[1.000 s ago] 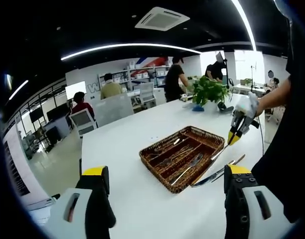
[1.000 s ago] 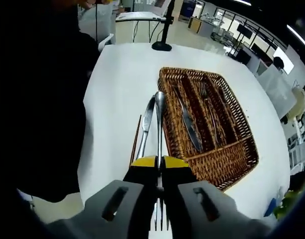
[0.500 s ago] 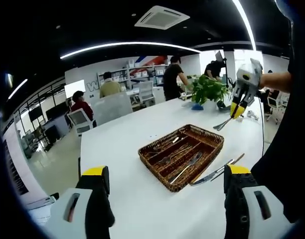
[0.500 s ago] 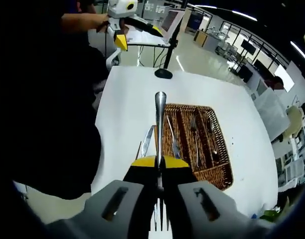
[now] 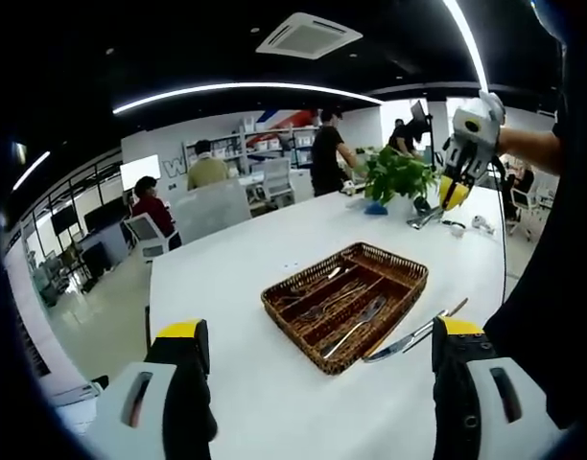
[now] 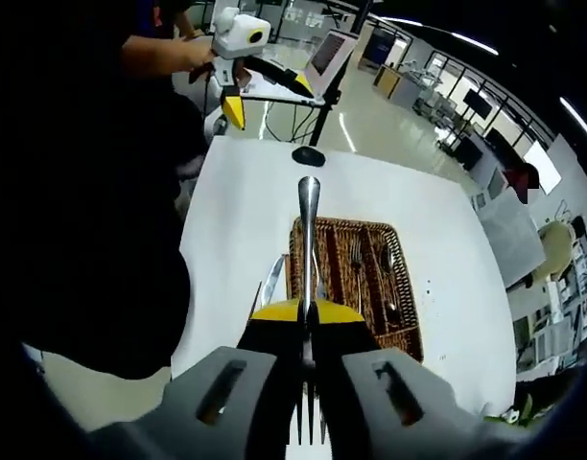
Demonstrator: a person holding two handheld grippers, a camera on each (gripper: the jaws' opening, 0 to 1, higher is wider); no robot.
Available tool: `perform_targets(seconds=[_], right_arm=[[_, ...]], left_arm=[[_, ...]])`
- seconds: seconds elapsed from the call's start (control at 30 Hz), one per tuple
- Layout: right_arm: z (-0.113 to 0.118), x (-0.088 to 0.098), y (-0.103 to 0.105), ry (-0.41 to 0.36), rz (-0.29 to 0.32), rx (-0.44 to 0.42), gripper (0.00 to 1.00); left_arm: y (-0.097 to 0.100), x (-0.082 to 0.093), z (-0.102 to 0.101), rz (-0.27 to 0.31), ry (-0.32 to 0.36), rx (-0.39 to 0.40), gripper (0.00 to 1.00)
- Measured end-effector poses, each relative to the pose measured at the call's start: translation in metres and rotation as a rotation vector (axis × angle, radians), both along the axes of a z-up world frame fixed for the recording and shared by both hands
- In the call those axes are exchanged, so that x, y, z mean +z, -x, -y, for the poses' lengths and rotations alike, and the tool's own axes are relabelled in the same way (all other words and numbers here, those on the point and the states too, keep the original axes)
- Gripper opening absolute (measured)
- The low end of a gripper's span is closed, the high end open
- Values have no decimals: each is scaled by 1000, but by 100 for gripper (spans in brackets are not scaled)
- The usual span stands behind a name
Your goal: Arrange the knives, forks, and spoons in their matching storage slots by inserting each utensil handle-first until every utensil is classified and aligned in the correct compartment
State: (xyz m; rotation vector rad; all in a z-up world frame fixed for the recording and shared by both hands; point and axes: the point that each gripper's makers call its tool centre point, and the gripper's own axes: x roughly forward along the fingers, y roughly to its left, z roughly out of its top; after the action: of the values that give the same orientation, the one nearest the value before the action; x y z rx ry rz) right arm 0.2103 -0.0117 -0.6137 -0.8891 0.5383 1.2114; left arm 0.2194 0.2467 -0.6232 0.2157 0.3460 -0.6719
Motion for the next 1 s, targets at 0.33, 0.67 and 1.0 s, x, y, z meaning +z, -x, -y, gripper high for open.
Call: perform_targets(seconds=[0.33,0.67,1.0], right_arm=[[-5,2,-10,9,17,4,0],[-12,3,-21,8,38,26,0],[-20,-4,-42,19,41,42,0]], left_arm=[[4,-2,1,-23,12,-3,99],[5,-2,-1,-22,28,12,99],[3,-4,-7,-22,18,32,99]])
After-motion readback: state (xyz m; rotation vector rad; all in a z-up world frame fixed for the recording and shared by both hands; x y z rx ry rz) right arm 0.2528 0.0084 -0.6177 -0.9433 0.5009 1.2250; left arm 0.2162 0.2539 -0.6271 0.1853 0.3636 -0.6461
